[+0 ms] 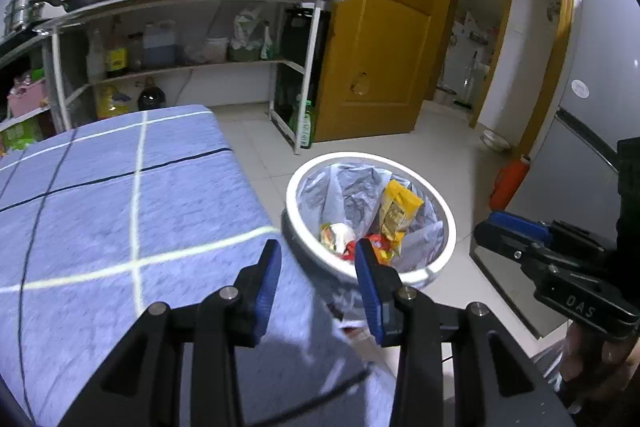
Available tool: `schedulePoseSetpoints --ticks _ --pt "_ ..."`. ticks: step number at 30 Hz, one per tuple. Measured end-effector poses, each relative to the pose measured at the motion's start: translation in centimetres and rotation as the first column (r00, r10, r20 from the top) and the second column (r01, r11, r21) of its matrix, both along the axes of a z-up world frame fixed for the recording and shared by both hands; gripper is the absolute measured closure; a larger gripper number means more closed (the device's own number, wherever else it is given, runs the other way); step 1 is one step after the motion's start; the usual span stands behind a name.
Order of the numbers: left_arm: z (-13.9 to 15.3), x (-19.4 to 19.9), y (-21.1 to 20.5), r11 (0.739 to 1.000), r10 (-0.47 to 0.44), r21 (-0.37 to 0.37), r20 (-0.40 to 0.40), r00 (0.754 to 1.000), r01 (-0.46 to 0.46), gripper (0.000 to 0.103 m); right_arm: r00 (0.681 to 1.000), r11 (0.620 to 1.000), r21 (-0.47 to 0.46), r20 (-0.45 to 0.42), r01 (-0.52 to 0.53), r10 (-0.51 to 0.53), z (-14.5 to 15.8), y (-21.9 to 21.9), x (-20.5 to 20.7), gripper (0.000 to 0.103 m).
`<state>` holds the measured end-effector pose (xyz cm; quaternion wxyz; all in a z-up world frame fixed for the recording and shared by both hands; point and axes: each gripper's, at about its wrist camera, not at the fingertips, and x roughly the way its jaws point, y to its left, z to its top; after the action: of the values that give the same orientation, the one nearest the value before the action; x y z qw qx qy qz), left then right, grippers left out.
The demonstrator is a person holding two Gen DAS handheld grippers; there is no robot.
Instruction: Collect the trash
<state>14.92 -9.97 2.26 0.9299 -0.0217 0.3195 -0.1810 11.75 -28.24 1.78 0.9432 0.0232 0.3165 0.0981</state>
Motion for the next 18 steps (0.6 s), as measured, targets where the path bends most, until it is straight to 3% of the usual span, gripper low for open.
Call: schedulePoseSetpoints --ticks 18 --pt "-1.0 -8.9 2.8 0.997 0.068 0.030 0.056 0.996 -0.070 0.063 0.997 0.993 -0.098 0.052 0.060 -0.055 -1.6 3.4 -10.2 0.073"
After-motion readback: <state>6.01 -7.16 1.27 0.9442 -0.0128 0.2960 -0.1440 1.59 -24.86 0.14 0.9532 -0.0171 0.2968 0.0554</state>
